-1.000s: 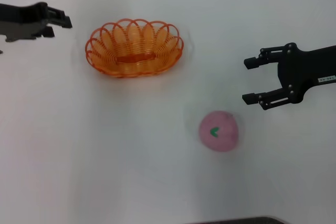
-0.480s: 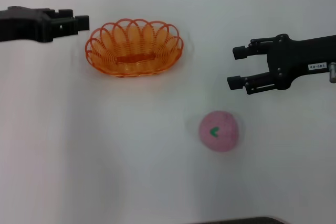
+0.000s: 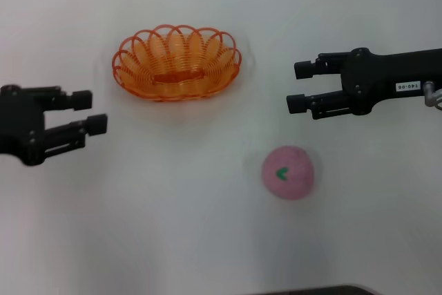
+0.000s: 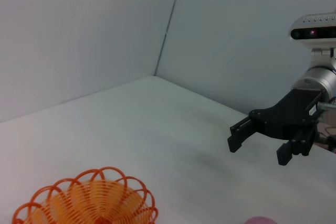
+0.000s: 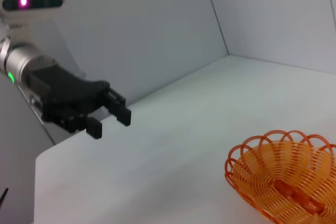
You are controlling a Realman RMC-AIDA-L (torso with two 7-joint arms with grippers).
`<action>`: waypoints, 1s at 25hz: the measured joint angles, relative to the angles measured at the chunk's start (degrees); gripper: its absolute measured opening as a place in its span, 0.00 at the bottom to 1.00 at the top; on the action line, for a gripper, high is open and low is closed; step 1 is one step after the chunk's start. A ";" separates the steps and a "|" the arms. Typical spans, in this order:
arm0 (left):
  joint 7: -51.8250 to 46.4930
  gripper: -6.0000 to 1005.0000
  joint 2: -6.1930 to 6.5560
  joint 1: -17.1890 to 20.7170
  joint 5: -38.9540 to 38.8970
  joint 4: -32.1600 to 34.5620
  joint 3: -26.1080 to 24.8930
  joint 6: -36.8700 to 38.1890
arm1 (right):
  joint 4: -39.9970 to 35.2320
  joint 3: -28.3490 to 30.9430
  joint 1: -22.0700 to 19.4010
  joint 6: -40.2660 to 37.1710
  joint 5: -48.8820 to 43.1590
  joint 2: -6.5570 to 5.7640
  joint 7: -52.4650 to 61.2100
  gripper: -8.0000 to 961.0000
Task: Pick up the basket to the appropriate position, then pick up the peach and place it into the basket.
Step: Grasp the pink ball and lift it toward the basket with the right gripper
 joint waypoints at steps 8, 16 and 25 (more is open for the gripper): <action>5.32 0.62 -0.19 2.28 -0.76 -3.92 -4.83 0.45 | -0.30 -0.51 1.03 0.14 -0.06 -0.48 2.85 0.89; 5.87 0.79 -0.14 2.27 -0.27 -3.97 -5.12 -0.14 | -1.90 -3.26 3.39 -1.66 -0.32 -4.32 7.78 0.87; 6.87 0.89 -0.01 1.63 1.38 -5.62 -4.96 -0.53 | -18.19 -8.06 10.94 -10.91 -7.61 -5.08 22.30 0.84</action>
